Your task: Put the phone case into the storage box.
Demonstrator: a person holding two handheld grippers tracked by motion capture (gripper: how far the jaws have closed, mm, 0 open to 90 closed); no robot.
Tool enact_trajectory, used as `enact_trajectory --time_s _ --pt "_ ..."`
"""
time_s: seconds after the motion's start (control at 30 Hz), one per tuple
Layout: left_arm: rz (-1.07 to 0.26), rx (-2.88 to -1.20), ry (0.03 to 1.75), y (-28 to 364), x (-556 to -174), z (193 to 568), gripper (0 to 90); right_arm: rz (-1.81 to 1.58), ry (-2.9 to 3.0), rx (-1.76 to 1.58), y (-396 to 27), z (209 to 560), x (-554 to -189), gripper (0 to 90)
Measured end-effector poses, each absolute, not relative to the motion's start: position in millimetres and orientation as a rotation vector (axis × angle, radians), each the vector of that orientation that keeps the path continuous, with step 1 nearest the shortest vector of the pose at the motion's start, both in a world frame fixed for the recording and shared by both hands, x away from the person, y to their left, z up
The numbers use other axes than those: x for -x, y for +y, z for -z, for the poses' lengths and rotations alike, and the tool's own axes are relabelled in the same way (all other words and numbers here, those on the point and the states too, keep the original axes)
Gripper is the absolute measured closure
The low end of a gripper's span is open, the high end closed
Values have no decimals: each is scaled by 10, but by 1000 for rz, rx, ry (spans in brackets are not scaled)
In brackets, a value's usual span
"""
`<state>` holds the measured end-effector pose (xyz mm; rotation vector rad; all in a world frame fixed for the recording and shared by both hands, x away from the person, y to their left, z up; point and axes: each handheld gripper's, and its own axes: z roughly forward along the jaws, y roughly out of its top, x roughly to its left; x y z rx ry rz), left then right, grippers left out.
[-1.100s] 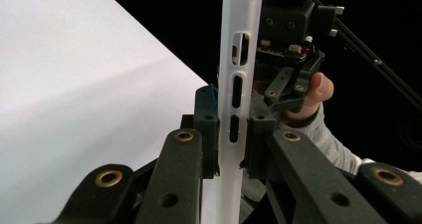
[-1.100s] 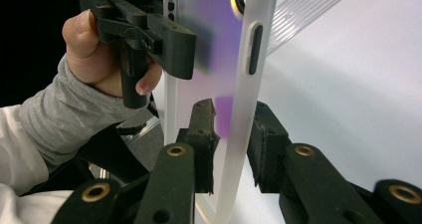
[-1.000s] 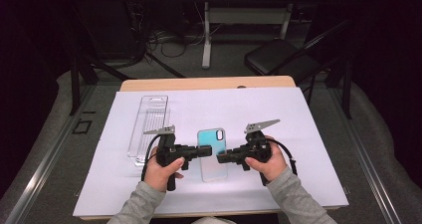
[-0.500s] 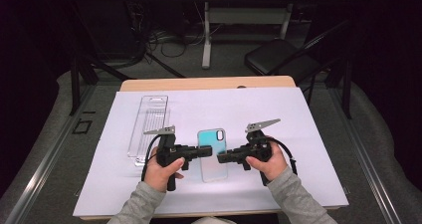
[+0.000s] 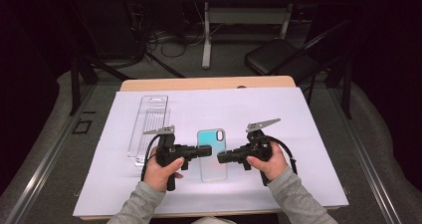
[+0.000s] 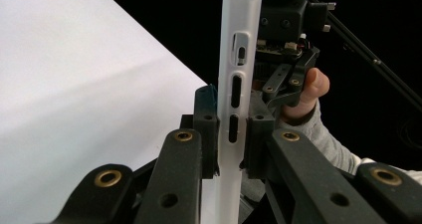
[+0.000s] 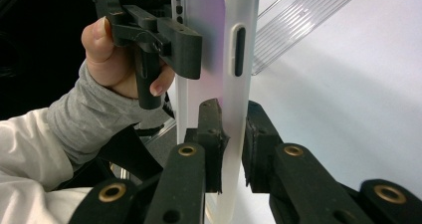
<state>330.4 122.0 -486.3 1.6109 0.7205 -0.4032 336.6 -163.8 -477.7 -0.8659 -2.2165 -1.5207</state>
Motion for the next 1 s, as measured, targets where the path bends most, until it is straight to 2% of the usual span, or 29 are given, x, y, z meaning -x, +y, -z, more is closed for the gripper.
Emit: enact_trajectory --time_s 1.0 --pt "392 -1609 717 1216 -3293 4851 809 1519 -2205 855 -1649 4771 -3371 817"
